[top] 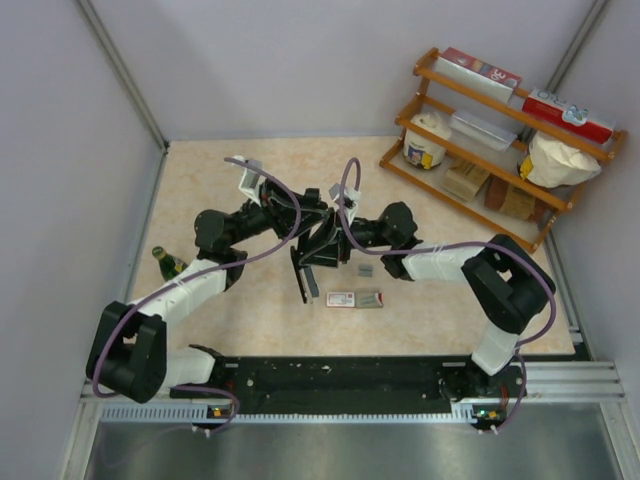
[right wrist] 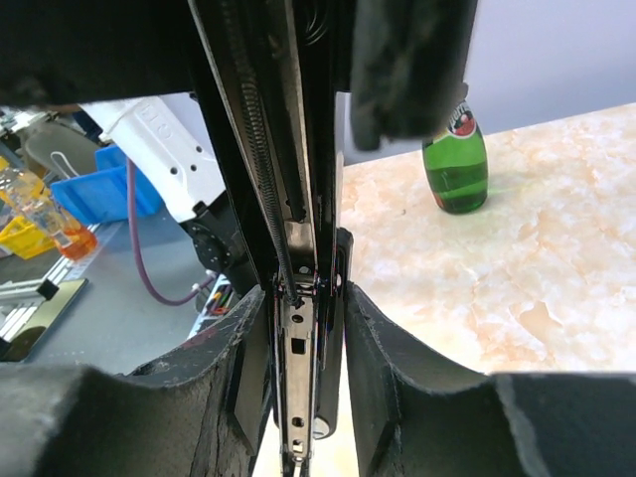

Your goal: Load the staples into the stapler

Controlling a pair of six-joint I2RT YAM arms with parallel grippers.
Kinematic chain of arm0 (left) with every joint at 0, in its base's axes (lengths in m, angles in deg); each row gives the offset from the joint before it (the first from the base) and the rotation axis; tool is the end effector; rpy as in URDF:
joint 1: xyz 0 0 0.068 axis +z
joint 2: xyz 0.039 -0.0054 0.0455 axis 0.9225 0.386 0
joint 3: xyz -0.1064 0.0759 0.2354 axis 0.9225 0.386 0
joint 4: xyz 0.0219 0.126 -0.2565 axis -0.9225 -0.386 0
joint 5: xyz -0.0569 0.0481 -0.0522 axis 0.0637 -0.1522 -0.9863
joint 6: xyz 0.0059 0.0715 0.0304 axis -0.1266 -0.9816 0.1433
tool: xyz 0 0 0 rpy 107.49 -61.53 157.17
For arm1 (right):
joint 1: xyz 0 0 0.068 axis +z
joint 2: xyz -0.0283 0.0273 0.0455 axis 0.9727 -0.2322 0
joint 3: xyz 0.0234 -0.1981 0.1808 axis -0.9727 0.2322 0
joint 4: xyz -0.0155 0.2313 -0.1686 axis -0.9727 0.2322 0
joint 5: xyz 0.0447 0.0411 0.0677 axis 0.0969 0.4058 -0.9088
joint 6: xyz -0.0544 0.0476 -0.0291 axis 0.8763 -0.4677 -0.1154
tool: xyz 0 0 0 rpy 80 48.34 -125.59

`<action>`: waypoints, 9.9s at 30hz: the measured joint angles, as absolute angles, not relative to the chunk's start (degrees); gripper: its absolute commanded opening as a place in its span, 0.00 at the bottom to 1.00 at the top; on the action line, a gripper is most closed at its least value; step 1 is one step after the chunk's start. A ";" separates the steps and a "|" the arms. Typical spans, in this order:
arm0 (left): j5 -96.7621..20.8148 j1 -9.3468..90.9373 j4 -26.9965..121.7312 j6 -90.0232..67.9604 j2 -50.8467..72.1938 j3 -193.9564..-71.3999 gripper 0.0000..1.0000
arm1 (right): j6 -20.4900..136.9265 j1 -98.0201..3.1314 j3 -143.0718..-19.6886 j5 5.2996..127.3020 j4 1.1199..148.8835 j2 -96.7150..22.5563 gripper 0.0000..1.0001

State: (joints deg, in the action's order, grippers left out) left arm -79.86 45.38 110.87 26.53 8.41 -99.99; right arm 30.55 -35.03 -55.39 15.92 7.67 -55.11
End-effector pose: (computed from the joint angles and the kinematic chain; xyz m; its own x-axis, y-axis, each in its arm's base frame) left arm 0.2620 -0.1605 0.3238 -0.3168 -0.3949 -0.8624 0.9231 0.0805 -0.3760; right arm 0.2528 0.2994 0.2355 -0.3589 0.0825 -0.9297 -0.9151 -0.2275 0.3330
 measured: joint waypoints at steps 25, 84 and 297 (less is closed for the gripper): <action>-79.91 50.10 111.02 25.24 8.89 -99.97 0.03 | 37.02 -36.04 -59.15 16.56 21.46 -53.54 0.00; -86.27 57.82 92.90 -7.02 19.43 -100.15 0.37 | 81.63 -40.30 -74.54 33.04 68.69 -61.67 0.00; -43.97 58.15 51.74 -34.93 -4.16 -102.86 0.99 | 49.59 -26.29 -109.16 81.93 101.04 -80.14 0.52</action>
State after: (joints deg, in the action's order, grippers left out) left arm -43.97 58.15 51.74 -34.93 -4.16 -102.86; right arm 49.59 -26.29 -109.16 81.93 101.04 -80.14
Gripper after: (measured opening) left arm 0.986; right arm 0.521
